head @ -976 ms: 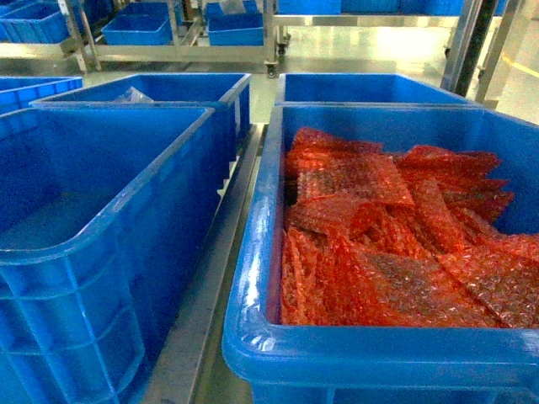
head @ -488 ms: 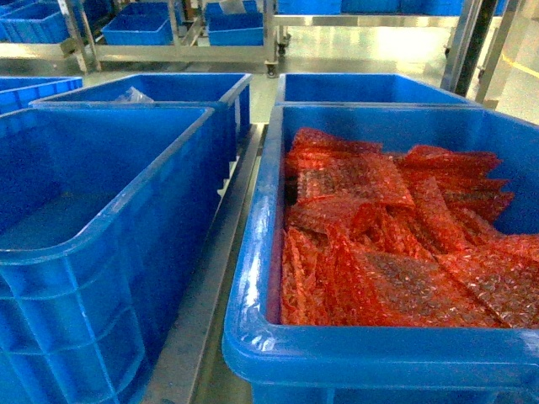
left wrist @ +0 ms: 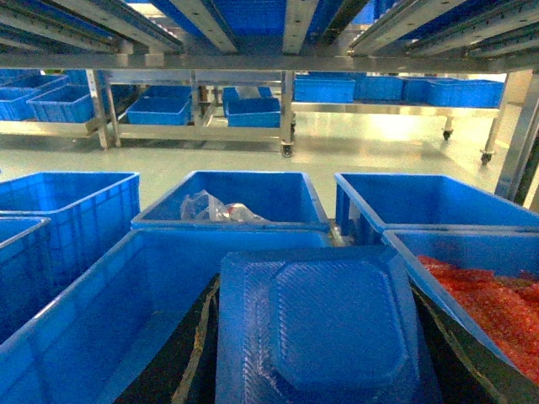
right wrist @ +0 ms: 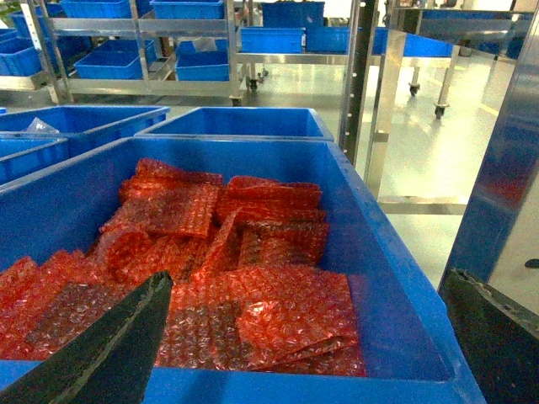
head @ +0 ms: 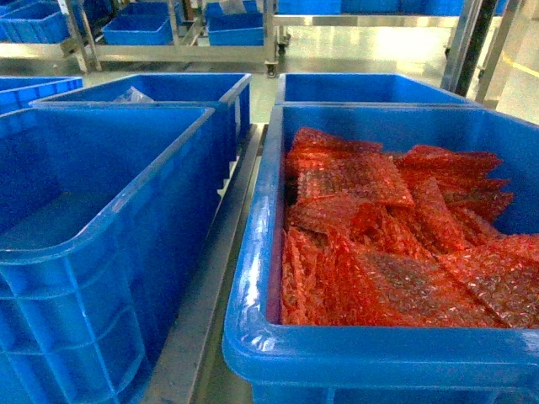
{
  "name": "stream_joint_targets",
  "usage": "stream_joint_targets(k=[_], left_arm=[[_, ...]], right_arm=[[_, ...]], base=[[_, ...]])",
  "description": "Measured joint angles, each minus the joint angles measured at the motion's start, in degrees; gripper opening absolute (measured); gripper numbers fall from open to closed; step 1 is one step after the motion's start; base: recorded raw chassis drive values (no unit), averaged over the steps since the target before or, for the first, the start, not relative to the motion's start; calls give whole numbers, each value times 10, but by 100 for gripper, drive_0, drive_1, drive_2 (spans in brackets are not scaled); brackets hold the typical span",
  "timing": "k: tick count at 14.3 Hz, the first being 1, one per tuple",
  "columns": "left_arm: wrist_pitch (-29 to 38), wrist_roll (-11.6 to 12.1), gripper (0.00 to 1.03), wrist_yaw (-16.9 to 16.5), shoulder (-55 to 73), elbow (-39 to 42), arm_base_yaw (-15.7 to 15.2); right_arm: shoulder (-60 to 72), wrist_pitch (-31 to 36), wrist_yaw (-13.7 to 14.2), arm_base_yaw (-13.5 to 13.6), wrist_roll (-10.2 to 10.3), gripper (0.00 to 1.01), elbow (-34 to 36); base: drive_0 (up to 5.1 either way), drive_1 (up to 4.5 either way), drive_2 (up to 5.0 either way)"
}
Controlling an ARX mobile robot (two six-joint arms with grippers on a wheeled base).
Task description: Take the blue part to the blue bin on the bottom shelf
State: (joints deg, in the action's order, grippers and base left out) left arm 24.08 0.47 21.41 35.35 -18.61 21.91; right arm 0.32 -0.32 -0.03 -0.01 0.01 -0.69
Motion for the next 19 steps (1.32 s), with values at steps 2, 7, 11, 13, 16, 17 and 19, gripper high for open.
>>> stream_joint_targets(k=[2,7,11,13,16,17,19], left_arm=[[0,0,44,0,0,0,0],[0,0,44,0,0,0,0],[0,0,44,0,0,0,0],[0,0,44,0,0,0,0],[-165,-25,44,5,3,-50,0],[-233,-42,44,-1,8,-70,-3],[-211,-55,44,-29,40,-69,-30]], right_arm=[[0,0,0,0,0,98,0],[0,0,0,0,0,98,0],[0,0,0,0,0,98,0],[0,0,0,0,0,98,0],[0,0,0,0,0,98,0],[0,0,0,0,0,98,0],[0,1,0,0,0,98,0]], base=[[0,0,0],[0,0,0],[0,0,0],[0,0,0],[0,0,0],[0,0,0],[0,0,0]])
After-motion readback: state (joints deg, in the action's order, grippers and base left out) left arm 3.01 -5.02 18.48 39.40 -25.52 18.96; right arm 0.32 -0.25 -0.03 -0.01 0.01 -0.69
